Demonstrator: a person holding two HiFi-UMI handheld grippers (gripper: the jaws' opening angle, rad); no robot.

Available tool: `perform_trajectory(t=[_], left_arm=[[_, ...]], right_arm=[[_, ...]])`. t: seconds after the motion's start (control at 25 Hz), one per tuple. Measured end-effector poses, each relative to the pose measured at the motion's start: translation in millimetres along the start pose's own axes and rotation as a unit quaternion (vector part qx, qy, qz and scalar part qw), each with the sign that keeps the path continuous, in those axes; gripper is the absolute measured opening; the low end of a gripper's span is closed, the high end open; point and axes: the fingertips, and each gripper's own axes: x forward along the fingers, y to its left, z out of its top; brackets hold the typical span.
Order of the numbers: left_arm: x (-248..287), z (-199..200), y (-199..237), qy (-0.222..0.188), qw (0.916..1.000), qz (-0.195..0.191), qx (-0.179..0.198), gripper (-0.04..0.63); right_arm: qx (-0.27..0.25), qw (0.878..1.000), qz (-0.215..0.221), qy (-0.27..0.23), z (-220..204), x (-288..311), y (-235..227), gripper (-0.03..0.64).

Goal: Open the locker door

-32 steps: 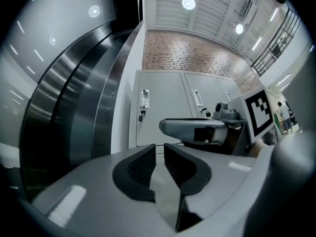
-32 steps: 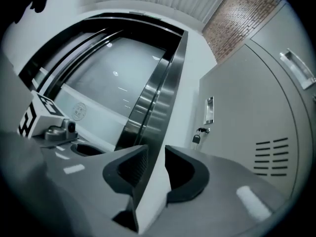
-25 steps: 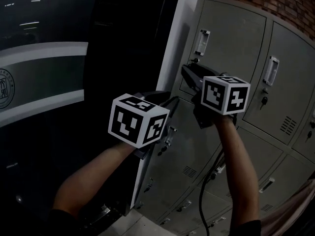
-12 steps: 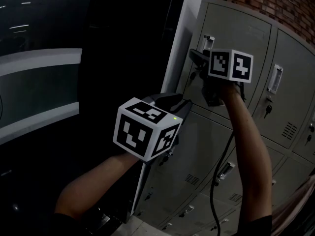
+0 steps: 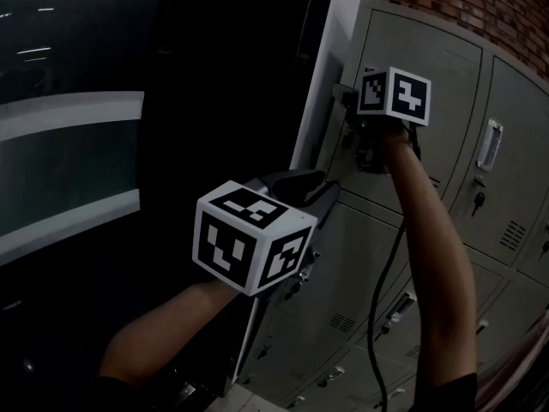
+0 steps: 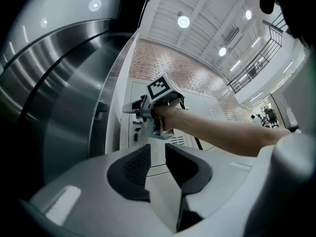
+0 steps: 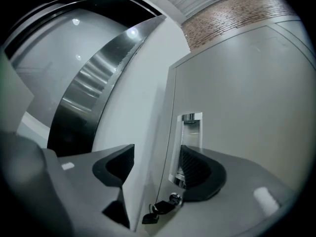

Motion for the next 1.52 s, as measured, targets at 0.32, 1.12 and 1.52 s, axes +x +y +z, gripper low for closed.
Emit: perform_trajectory(t=[0.32,1.12,1.52], left_arm=[[-9,-5,13,-0.001,0.9999,0.014,-0.005,0.072],[-13,-2,8,-0.001,0.9983,0.055,-0.019,0.072],[-20,16,-30,-0.008,0.995,0.099,-0.008,0.072]], right_arm=[[-0.025,0.998,-0.049,0.04,-6,7,-2,0.281],[0.019,0.997,0.058,-0.04,15,-51,41,0.273],[0.018,0.989,0.128,-0.069,27,-117,59,0.223]])
